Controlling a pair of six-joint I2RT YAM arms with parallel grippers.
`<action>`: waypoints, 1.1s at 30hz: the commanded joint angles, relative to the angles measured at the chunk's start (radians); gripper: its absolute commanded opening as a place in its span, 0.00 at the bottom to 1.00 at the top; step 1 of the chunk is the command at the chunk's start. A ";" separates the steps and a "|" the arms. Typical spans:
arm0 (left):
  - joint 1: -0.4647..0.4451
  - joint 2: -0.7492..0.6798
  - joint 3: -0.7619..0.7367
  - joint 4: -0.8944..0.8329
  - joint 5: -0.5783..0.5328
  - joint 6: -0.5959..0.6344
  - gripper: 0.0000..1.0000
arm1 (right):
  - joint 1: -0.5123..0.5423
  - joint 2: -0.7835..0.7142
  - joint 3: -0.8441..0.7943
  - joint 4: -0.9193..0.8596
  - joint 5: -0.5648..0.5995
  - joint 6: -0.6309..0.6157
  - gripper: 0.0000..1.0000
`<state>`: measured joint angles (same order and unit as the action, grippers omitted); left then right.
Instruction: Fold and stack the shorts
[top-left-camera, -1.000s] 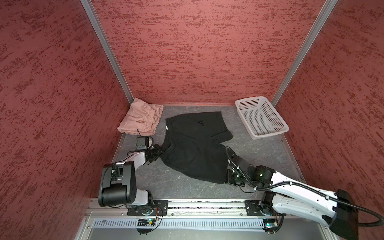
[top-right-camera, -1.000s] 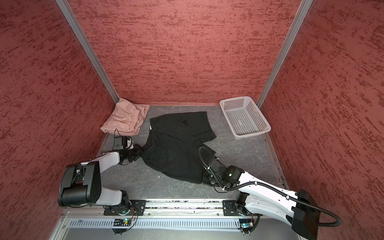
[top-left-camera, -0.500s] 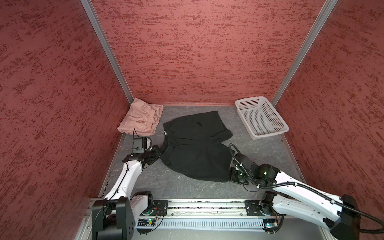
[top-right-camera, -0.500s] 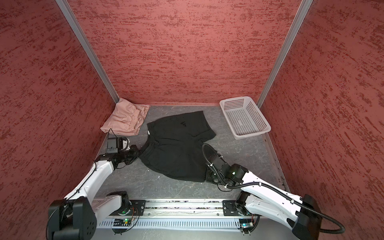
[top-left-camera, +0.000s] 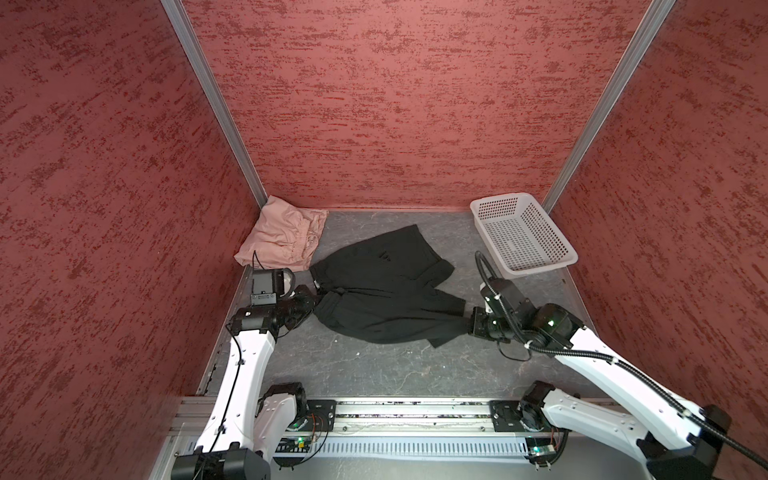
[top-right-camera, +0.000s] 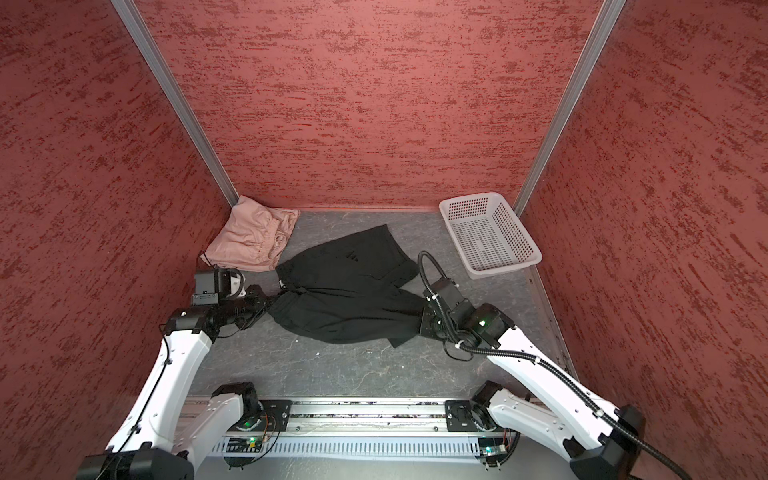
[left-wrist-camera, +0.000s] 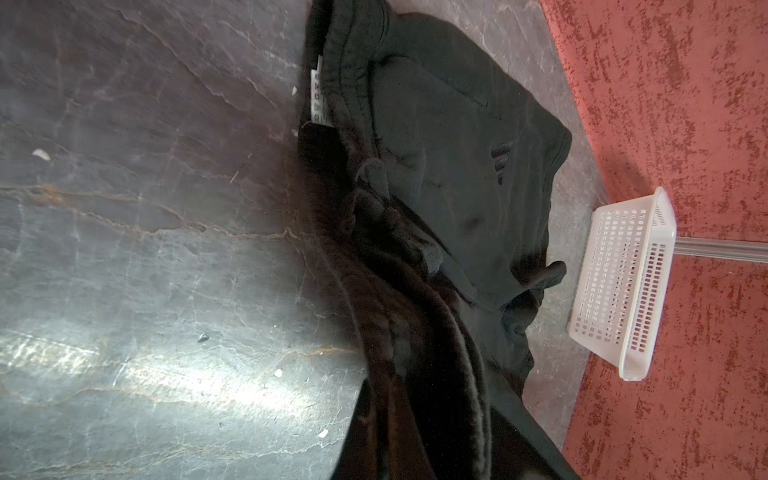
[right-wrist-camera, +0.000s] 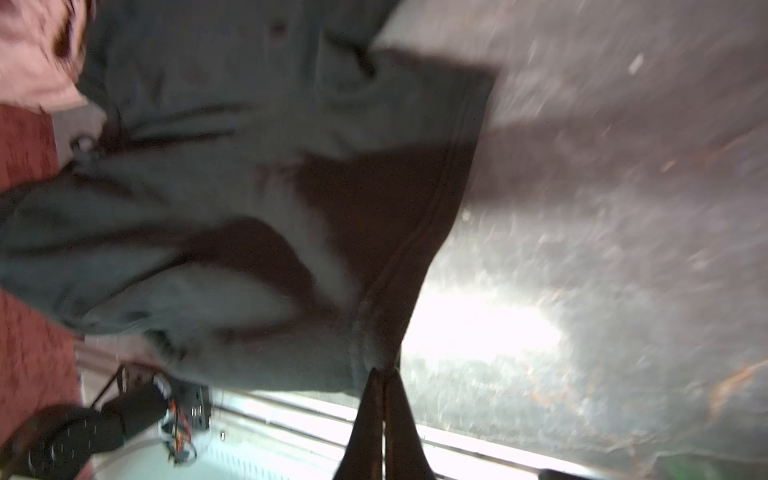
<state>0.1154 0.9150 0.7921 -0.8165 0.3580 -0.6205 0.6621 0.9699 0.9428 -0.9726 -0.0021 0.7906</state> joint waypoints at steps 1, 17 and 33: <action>0.021 0.012 0.031 -0.017 -0.023 0.022 0.00 | -0.077 0.046 0.073 -0.005 0.066 -0.157 0.00; 0.061 0.283 0.266 -0.052 -0.046 0.167 0.00 | -0.297 0.608 0.697 0.104 0.009 -0.592 0.00; 0.093 0.733 0.541 0.029 -0.005 0.257 0.00 | -0.312 1.205 1.364 0.044 -0.007 -0.781 0.00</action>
<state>0.1902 1.6184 1.2812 -0.8169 0.3618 -0.4099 0.3637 2.1250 2.2116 -0.9142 -0.0486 0.0753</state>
